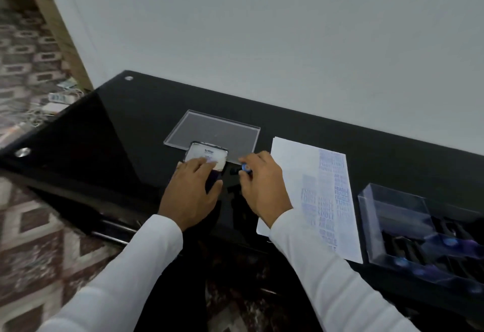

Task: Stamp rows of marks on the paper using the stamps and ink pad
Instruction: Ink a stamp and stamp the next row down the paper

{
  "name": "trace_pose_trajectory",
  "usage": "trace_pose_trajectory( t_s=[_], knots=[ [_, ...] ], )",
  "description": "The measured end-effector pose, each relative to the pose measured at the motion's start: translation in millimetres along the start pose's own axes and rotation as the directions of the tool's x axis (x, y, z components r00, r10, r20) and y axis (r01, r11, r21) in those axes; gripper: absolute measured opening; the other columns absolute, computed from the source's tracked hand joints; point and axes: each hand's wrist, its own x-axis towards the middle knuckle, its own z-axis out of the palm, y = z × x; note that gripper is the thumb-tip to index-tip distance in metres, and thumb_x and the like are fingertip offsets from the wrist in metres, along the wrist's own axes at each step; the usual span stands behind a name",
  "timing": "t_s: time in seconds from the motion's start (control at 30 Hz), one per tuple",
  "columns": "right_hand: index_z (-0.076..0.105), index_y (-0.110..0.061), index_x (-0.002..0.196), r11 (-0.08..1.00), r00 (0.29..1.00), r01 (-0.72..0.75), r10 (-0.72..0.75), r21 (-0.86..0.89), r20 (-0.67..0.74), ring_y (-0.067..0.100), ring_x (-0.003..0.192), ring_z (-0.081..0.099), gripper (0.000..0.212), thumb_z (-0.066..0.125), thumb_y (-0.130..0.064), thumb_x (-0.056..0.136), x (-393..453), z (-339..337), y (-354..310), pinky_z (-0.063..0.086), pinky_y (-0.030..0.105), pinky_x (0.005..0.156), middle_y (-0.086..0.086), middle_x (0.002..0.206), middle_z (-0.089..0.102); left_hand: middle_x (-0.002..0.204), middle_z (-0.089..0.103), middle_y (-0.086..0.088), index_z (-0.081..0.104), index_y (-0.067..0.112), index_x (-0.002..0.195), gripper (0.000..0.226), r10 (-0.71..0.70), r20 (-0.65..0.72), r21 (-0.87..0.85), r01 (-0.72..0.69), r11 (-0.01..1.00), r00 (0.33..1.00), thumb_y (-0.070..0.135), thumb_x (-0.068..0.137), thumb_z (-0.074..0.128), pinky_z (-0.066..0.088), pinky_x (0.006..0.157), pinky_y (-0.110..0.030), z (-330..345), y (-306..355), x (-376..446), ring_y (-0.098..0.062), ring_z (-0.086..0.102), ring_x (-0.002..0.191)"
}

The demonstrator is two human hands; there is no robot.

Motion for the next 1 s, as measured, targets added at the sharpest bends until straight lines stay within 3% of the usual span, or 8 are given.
trace_pose_trajectory(
  t_s=[0.13,0.37,0.5,0.7,1.0],
  knots=[
    [0.068,-0.01,0.117,0.998,0.999,0.035,-0.037,0.05,0.037,0.017,0.1,0.059,0.026,0.063,-0.008,0.092,5.2,18.7,-19.7,0.039,0.014,0.09,0.002,0.112,0.056,0.143,0.053,-0.008,0.057,0.017,0.137,0.051,-0.062,-0.014,0.021,0.063,0.998,0.998,0.039,0.093,0.063,0.028,0.12,-0.052,-10.3,-28.7,-5.9,-0.03,0.045,0.134],
    [0.066,-0.01,0.127,0.996,0.99,0.05,-0.059,0.073,0.126,0.017,0.108,0.058,0.031,0.059,-0.009,0.096,13.2,36.2,-45.3,0.046,0.021,0.101,0.004,0.119,0.056,0.148,0.05,-0.007,0.052,0.018,0.143,0.059,-0.112,-0.014,0.008,0.112,0.994,0.994,0.045,0.092,0.065,0.028,0.12,-0.051,-14.1,-65.6,-13.5,-0.028,0.04,0.141],
    [0.064,-0.014,0.125,0.998,0.986,0.041,-0.049,0.05,0.162,0.017,0.11,0.057,0.03,0.059,-0.01,0.096,15.3,40.0,-53.0,0.04,0.015,0.094,0.004,0.121,0.058,0.15,0.047,-0.006,0.052,0.018,0.144,0.062,-0.091,0.003,0.025,0.091,0.996,0.996,0.048,0.091,0.063,0.021,0.123,-0.05,-14.1,-78.9,-14.8,-0.028,0.034,0.146],
    [0.068,-0.014,0.116,0.998,0.98,0.066,-0.066,0.002,0.189,0.018,0.1,0.059,0.024,0.061,-0.009,0.094,20.2,46.1,-56.6,0.039,0.017,0.084,0.005,0.113,0.061,0.15,0.047,-0.007,0.052,0.018,0.143,0.066,-0.065,0.0,0.067,0.065,0.996,0.998,0.053,0.088,0.051,0.017,0.123,-0.048,-11.3,-90.0,-17.3,-0.028,0.033,0.146],
    [0.065,-0.016,0.127,0.996,0.971,0.064,-0.048,-0.059,0.235,0.017,0.113,0.057,0.03,0.059,-0.016,0.098,27.5,49.2,-59.0,0.031,0.012,0.087,0.003,0.125,0.06,0.154,0.043,-0.005,0.052,0.023,0.143,0.061,-0.061,-0.003,0.14,0.06,0.988,0.998,0.054,0.091,0.051,0.013,0.123,-0.043,-2.1,-95.0,-17.9,-0.025,0.029,0.148]
  ],
)
